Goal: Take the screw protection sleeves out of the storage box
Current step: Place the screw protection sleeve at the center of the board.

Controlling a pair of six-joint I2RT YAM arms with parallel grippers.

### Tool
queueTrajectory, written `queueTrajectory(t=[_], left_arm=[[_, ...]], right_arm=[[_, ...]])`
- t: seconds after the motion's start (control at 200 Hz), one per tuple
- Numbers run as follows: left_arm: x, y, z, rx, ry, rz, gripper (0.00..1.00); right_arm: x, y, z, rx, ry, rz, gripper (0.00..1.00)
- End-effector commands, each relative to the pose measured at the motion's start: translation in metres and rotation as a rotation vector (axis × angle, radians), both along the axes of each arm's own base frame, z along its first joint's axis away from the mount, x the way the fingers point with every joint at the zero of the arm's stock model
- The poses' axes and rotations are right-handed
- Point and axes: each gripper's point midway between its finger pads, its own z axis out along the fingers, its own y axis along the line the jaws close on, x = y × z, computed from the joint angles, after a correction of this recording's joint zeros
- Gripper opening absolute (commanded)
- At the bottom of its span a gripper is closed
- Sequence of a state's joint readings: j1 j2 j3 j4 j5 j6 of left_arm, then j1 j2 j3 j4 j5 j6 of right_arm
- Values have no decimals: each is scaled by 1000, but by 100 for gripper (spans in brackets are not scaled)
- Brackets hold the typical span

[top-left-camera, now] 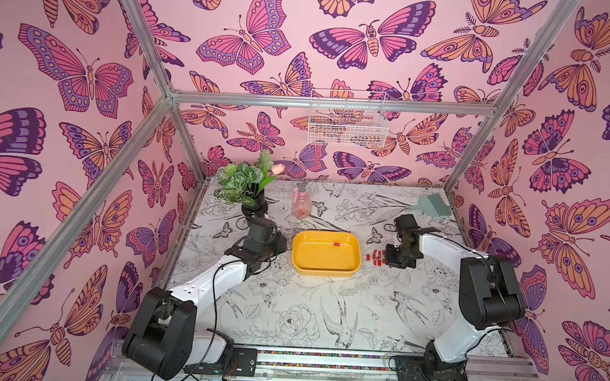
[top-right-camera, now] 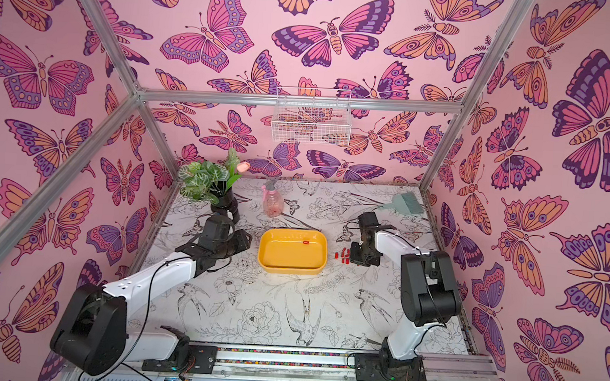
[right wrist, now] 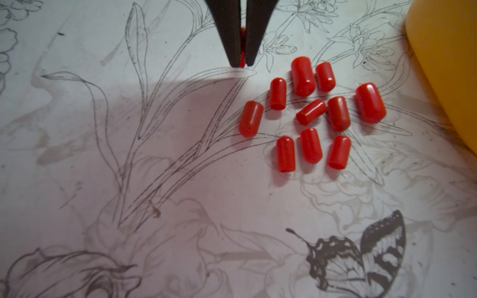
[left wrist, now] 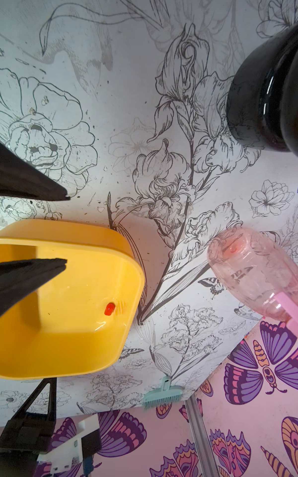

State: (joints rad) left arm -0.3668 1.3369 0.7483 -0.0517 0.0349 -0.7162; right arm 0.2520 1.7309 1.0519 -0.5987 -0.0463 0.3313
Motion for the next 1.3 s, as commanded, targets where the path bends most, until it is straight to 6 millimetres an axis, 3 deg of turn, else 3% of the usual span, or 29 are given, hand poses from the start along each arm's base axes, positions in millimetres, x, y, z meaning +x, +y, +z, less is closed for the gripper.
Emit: queueTrajectory(t=[0.0,0.601,0.836,1.297], left_arm=[[5,-1,3,-6,-6,-2,42],[4,-1,3,-8,-4,-5,42],[5,-2,4,-9,-5,-6,42],[4,-1,3,-9,-4,-5,42]], right_arm=[[7,0,3,0,-6,12,10],[9,0,0,2,3,15,10],[9,-1,1,-3,-2,13,17],[10,-2,16,5,-59,8,21]])
